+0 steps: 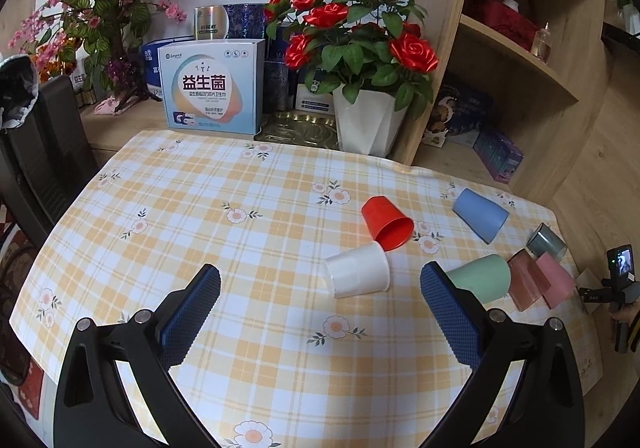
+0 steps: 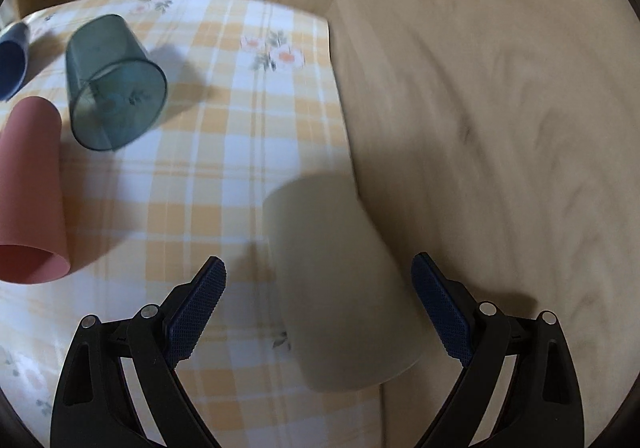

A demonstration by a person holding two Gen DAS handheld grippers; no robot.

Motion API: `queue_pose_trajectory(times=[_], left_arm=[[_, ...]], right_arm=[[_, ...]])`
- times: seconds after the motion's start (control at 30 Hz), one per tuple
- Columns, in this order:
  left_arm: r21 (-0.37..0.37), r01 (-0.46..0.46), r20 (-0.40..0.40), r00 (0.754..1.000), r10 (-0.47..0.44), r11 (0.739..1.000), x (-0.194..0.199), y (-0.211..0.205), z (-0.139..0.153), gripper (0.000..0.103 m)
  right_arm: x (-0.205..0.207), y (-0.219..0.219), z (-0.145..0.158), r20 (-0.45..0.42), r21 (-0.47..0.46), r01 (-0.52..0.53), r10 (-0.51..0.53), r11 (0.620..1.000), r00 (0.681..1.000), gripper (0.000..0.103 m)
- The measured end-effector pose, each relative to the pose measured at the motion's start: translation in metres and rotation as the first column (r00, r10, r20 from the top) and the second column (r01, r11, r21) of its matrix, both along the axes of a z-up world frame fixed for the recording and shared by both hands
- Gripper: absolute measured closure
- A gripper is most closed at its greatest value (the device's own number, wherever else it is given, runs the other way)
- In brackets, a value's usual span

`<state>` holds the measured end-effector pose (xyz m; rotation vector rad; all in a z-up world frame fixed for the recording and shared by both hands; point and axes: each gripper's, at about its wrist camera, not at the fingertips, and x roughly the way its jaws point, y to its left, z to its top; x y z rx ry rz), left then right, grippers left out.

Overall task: Flip cup upside down
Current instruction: 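Move the right tool toward the beige cup lying on its side, then close the right gripper around the beige cup's body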

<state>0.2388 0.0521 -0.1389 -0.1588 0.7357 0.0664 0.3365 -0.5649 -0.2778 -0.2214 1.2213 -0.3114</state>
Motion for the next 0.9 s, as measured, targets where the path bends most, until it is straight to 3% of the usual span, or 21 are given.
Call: queue_pose_trajectory(times=[0.27, 0.37, 0.47, 0.77, 0.9], left_arm=[[-0.018, -0.011, -0.026, 1.000, 0.011, 1.000, 0.003, 0.006, -0.011, 0.005], [-0.018, -0.008, -0.030, 1.000, 0.008, 1.000, 0.003, 0.005, -0.012, 0.005], [-0.015, -0.011, -0.032, 0.999, 0.011, 1.000, 0.002, 0.006, -0.013, 0.005], [-0.031, -0.026, -0.051, 0.998, 0.025, 0.999, 0.006, 0.013, -0.020, 0.005], [-0.004, -0.026, -0.077, 0.997, 0.025, 1.000, 0.008, 0.009, -0.024, 0.005]], right_arm=[[0.005, 0.002, 0.011, -0.054, 0.156, 0.047, -0.039, 0.987, 0.998, 0.013], [0.015, -0.005, 0.006, -0.078, 0.150, 0.108, -0.097, 0.983, 0.992, 0.016], [0.022, -0.012, 0.000, -0.099, 0.121, 0.182, -0.170, 0.976, 0.980, 0.036], [0.029, -0.011, -0.007, -0.123, 0.123, 0.234, -0.219, 0.964, 0.968, 0.037], [0.031, -0.009, -0.014, -0.124, 0.097, 0.246, -0.234, 0.964, 0.964, 0.036]])
